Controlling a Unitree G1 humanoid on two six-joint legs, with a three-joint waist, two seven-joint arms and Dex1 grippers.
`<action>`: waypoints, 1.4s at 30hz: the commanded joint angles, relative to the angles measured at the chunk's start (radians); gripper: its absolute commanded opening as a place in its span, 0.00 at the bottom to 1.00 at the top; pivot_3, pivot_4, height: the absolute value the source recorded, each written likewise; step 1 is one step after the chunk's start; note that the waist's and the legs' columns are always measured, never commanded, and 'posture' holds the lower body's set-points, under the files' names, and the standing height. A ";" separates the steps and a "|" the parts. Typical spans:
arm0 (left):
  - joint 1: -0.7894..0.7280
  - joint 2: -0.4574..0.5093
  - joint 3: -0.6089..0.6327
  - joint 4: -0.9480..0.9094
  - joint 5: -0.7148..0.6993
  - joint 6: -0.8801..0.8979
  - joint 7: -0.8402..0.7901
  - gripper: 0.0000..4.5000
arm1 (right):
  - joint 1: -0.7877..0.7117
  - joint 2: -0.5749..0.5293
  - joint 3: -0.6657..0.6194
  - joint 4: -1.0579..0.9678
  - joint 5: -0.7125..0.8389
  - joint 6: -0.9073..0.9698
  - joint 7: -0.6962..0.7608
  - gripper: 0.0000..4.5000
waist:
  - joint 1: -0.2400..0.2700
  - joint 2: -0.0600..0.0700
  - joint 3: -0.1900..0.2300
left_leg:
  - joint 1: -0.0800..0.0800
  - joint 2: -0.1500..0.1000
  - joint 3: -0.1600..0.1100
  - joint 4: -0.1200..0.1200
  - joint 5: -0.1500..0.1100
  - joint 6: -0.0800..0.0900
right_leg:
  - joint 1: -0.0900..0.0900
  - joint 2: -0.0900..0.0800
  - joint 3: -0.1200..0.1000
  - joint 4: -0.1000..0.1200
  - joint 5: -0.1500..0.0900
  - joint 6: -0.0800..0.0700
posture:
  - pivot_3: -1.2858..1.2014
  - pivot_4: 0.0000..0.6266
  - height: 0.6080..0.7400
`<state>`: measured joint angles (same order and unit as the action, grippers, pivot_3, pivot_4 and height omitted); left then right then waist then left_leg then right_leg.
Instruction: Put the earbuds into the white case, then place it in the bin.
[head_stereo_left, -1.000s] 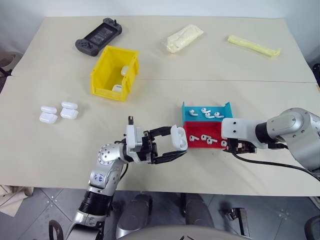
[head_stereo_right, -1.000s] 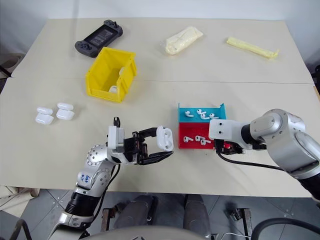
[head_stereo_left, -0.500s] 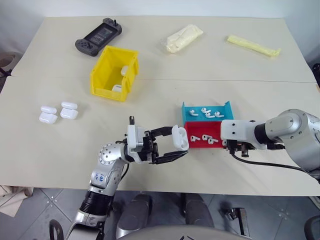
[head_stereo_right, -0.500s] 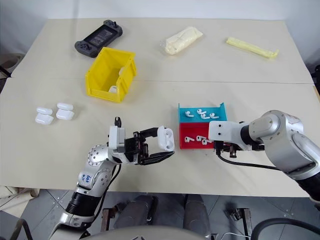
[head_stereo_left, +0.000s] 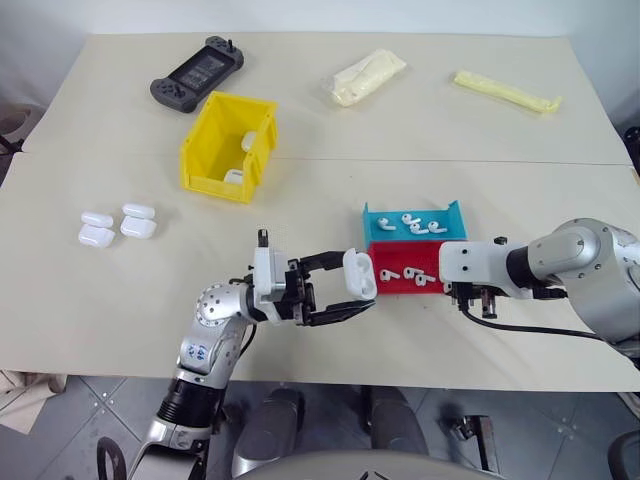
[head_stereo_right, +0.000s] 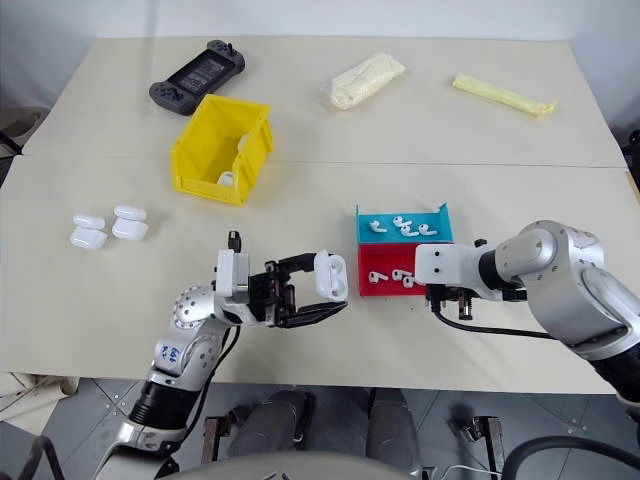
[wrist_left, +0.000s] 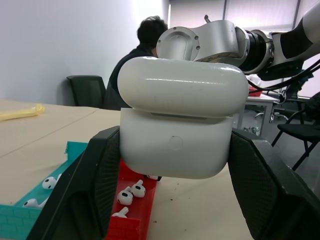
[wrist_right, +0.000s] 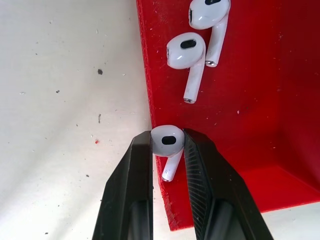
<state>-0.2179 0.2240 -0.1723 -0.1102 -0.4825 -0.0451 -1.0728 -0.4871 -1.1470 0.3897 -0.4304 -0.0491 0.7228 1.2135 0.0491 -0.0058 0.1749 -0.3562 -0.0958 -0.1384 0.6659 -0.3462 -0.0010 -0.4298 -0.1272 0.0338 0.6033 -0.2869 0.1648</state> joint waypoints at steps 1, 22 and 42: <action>-0.023 0.000 0.020 -0.006 -0.021 -0.028 -0.015 0.63 | 0.015 -0.011 -0.069 -0.038 0.019 0.010 -0.007 0.12 | 0.001 0.000 0.000 | 0.000 0.000 0.000 0.000 0.000 0.000 | 0.000 0.000 0.000 0.000 0.000 0.000 | 0.52 0.24 1.00; -0.151 0.018 0.078 0.031 -0.120 0.139 -0.061 0.63 | 0.338 0.708 -0.717 -0.124 0.752 -0.158 -0.312 0.12 | -0.023 0.000 -0.001 | 0.002 0.003 0.000 0.001 0.000 -0.002 | 0.001 0.004 0.001 0.003 0.002 -0.001 | 0.52 0.24 1.00; -0.150 0.041 0.094 -0.009 -0.145 0.224 -0.078 0.63 | 0.338 0.855 -0.430 -0.146 0.735 -0.389 -0.411 0.12 | -0.026 0.000 -0.001 | 0.002 0.003 -0.001 0.000 0.000 -0.002 | 0.000 0.004 0.001 0.003 0.002 -0.002 | 0.52 0.24 1.00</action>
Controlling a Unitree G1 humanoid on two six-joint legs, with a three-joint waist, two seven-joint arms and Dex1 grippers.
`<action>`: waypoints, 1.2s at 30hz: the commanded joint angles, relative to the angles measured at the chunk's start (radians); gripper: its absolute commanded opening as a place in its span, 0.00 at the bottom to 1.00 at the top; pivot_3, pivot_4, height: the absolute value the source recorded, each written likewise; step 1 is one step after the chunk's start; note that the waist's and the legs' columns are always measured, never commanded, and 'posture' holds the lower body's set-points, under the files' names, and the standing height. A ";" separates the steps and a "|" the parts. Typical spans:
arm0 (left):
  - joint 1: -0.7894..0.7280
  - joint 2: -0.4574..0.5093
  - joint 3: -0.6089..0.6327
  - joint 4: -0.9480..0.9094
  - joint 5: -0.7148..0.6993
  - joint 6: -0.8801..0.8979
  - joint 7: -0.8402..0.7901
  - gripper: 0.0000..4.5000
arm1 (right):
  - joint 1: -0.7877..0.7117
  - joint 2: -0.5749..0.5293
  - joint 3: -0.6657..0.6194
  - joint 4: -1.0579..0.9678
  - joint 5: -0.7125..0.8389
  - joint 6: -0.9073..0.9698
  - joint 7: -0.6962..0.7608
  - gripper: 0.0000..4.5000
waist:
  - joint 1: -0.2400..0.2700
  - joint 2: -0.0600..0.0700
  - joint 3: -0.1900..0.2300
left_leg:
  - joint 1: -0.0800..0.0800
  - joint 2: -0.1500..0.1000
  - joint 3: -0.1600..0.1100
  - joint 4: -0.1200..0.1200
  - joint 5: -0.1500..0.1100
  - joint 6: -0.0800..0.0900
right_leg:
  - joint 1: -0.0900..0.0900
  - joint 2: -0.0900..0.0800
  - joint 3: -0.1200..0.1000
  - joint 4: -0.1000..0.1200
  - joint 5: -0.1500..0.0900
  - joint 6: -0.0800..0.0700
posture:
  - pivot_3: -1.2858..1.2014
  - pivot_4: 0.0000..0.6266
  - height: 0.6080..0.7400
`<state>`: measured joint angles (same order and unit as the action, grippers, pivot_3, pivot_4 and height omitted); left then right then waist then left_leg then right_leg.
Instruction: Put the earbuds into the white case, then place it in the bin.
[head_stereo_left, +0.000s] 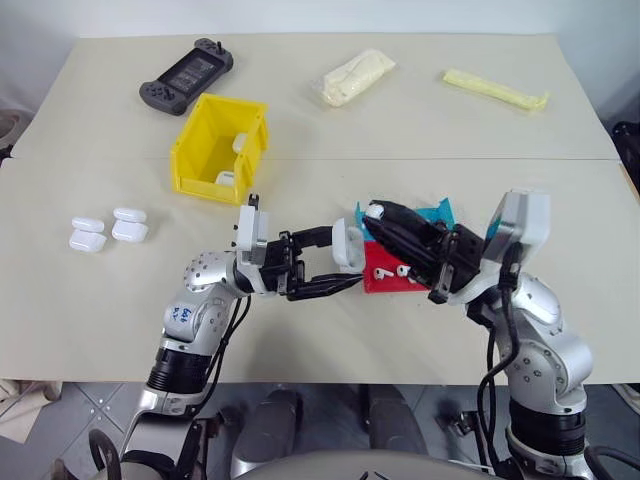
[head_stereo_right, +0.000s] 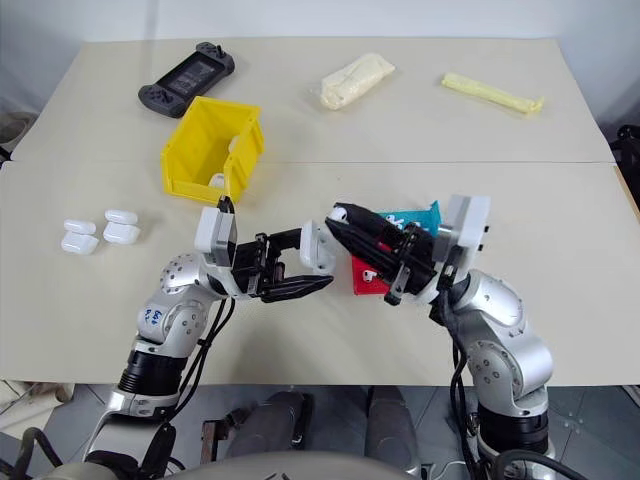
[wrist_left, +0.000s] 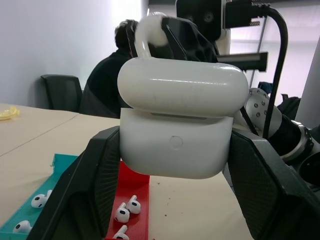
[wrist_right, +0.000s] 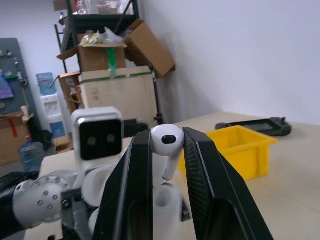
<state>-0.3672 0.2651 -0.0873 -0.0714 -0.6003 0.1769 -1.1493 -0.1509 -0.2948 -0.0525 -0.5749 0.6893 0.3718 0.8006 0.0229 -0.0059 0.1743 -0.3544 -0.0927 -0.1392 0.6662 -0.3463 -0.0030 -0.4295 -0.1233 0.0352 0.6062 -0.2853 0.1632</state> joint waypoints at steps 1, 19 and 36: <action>-0.002 -0.001 0.009 -0.048 -0.026 0.002 0.000 0.63 | 0.006 0.002 0.019 0.007 -0.011 -0.047 0.002 0.12 | 0.000 0.000 0.000 | 0.000 0.000 0.000 0.000 0.000 0.000 | 0.000 0.000 0.000 0.000 0.000 0.000 | 0.52 0.24 1.00; -0.015 0.006 0.008 -0.062 -0.020 0.007 0.004 0.63 | 0.008 -0.032 0.114 0.114 -0.060 -0.104 0.037 0.12 | -0.001 0.000 0.000 | 0.000 0.000 0.000 0.000 0.000 0.000 | 0.000 0.000 0.000 0.000 0.000 0.000 | 0.52 0.24 1.00; -0.039 -0.057 -0.002 0.002 0.016 -0.068 0.000 0.63 | -0.068 -0.174 0.023 0.107 0.053 -0.005 0.083 1.00 | 0.001 0.000 0.000 | 0.000 0.000 0.000 0.000 0.000 0.000 | 0.000 0.000 0.000 -0.001 0.000 0.000 | 0.52 0.24 1.00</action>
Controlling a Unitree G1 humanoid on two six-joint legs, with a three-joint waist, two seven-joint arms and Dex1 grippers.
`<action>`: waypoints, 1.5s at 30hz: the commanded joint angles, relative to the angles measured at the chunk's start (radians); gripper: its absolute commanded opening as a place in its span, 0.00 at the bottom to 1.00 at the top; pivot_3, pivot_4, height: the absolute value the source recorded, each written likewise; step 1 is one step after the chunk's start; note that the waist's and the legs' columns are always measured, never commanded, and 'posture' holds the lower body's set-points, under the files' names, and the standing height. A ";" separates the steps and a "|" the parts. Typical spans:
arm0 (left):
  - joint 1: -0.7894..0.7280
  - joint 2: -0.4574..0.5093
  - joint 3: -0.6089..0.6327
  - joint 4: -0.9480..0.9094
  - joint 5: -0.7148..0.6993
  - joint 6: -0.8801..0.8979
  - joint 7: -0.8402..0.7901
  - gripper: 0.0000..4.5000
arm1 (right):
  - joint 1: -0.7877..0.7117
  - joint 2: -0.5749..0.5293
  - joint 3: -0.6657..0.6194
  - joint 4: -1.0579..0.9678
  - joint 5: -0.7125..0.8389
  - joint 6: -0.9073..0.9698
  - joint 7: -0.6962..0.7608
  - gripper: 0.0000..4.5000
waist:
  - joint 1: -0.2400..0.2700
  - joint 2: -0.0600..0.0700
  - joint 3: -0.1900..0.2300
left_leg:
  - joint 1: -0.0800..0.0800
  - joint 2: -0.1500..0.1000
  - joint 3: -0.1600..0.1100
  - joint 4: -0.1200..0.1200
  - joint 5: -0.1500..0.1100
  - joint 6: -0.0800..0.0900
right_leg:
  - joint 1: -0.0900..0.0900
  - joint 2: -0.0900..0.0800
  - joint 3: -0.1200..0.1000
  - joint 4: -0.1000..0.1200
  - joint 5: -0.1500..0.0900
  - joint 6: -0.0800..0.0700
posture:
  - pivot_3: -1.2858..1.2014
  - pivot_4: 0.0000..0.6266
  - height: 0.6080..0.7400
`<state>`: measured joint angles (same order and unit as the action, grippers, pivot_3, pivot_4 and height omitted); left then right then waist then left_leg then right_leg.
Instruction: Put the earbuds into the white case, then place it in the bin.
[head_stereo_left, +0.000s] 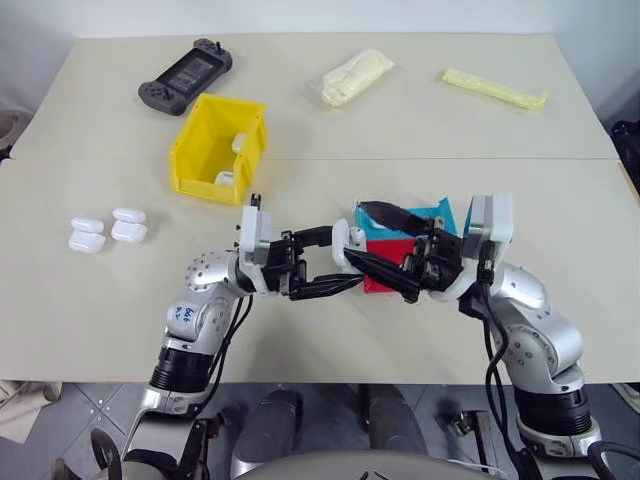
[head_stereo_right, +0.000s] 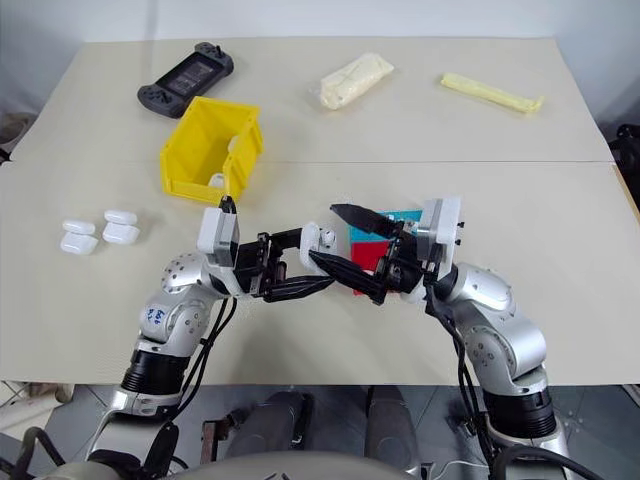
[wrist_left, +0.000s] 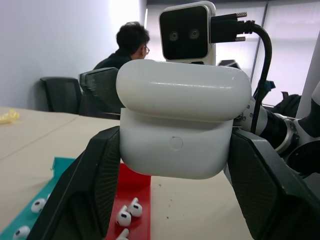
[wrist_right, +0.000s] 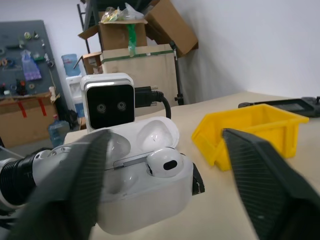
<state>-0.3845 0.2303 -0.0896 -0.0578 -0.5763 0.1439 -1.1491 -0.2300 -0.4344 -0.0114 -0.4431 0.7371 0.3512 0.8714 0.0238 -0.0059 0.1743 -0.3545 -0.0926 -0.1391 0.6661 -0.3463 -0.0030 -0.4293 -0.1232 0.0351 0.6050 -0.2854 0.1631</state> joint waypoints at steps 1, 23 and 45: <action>-0.019 -0.024 0.001 -0.004 -0.006 -0.042 -0.002 0.63 | 0.028 -0.068 -0.055 -0.037 0.010 0.018 0.017 1.00 | 0.000 0.000 0.000 | 0.000 0.000 0.000 0.000 0.000 0.000 | 0.000 0.000 0.000 0.000 0.000 0.000 | 0.52 0.24 1.00; 0.071 0.010 0.039 0.054 0.061 -0.196 0.008 0.63 | 0.232 -0.504 -0.351 0.311 -0.200 -0.142 0.308 1.00 | -0.002 0.001 0.000 | 0.003 0.002 0.009 0.000 -0.001 0.001 | 0.000 0.003 0.007 0.000 0.001 0.001 | 0.52 0.24 1.00; 0.126 -0.028 0.001 0.010 0.093 -0.254 0.088 0.63 | -0.901 -0.312 0.461 1.162 -0.887 -0.215 0.496 1.00 | -0.004 0.001 0.000 | -0.016 0.003 0.011 0.009 -0.003 0.000 | -0.019 0.003 0.006 0.004 0.003 0.000 | 0.52 0.24 1.00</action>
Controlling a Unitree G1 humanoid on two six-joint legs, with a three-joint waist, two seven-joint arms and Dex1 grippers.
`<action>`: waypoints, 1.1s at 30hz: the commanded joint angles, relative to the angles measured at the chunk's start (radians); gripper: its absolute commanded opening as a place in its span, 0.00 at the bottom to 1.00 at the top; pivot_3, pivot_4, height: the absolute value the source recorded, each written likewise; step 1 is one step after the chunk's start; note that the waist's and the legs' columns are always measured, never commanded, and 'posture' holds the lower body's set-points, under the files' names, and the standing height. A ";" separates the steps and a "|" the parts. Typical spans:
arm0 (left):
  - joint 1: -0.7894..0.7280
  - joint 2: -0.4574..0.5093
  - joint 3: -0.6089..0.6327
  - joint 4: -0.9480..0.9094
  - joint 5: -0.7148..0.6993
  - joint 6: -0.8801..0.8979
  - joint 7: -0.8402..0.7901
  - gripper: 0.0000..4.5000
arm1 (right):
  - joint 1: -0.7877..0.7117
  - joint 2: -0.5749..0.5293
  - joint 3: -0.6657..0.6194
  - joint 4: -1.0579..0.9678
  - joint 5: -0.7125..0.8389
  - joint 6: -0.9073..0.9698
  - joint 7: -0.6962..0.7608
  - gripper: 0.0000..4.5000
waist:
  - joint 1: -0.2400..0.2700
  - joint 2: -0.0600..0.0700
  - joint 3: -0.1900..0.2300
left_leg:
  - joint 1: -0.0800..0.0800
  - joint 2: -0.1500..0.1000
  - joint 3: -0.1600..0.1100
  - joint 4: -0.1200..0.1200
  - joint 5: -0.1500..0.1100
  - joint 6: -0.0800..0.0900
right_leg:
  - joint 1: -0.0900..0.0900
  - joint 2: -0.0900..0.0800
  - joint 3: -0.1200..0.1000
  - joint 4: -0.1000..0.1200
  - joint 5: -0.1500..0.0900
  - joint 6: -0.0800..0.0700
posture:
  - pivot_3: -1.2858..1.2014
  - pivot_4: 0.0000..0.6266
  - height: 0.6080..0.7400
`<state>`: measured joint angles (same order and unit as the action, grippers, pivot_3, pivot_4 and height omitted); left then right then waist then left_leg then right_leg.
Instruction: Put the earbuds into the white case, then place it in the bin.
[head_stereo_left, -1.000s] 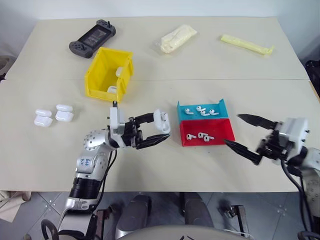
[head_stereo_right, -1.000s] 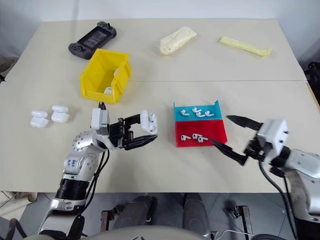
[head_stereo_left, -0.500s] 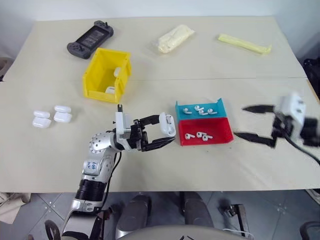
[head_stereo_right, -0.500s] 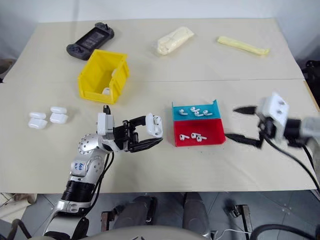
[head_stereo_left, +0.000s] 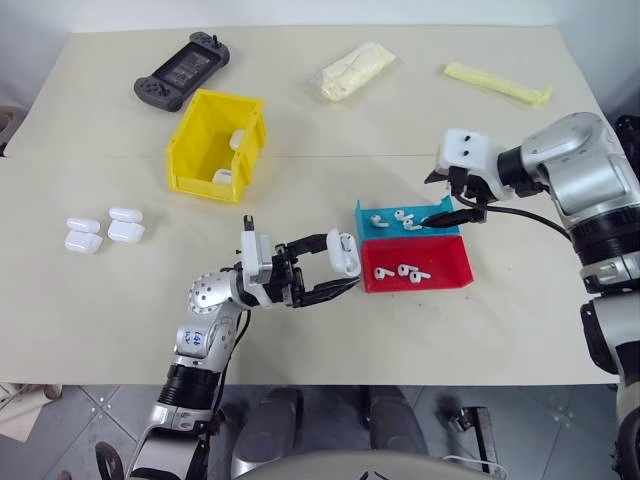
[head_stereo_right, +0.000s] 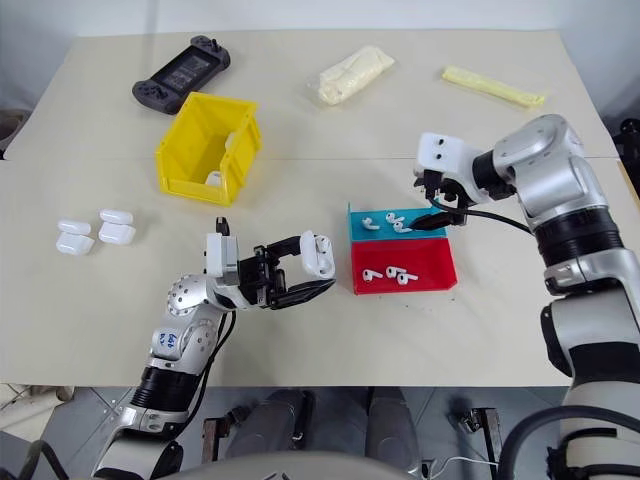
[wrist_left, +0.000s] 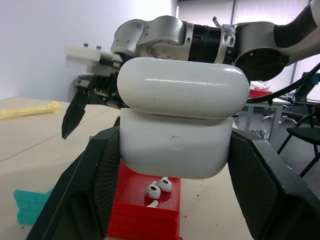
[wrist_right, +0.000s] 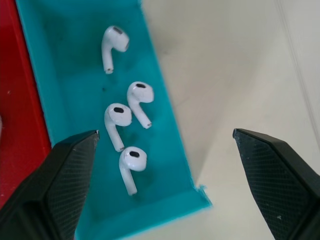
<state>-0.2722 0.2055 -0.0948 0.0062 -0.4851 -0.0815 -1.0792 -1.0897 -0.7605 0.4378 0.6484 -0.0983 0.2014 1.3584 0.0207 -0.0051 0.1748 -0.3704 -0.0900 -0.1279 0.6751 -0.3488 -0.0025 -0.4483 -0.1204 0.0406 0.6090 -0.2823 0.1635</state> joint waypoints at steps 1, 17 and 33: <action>0.018 -0.003 0.006 -0.057 0.002 -0.031 0.024 0.63 | -0.049 0.023 0.016 0.093 -0.065 -0.079 0.014 1.00 | -0.001 0.000 0.000 | 0.000 0.000 0.000 0.002 0.000 0.000 | 0.000 0.000 0.000 0.000 0.000 0.000 | 0.52 0.24 1.00; 0.021 -0.009 -0.004 -0.061 0.002 -0.047 0.056 0.63 | -0.065 0.055 0.047 0.179 -0.203 -0.223 0.069 0.34 | -0.003 0.000 0.000 | 0.001 0.000 0.000 0.004 0.000 -0.001 | 0.001 0.000 0.000 0.002 0.000 0.000 | 0.52 0.24 1.00; 0.022 -0.015 -0.005 -0.066 0.003 -0.051 0.064 0.63 | -0.042 0.079 0.034 0.171 -0.220 -0.279 0.068 0.34 | -0.020 0.000 0.000 | 0.001 0.000 0.000 0.005 0.000 -0.001 | 0.001 0.000 0.000 0.003 0.000 0.000 | 0.52 0.24 1.00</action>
<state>-0.2419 0.1967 -0.0978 -0.0286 -0.4804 -0.1116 -1.0186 -1.1513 -0.6878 0.4692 0.8203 -0.3045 -0.0663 1.4206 0.0006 -0.0048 0.1746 -0.3696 -0.0898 -0.1280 0.6798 -0.3491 -0.0031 -0.4475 -0.1202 0.0406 0.6122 -0.2822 0.1632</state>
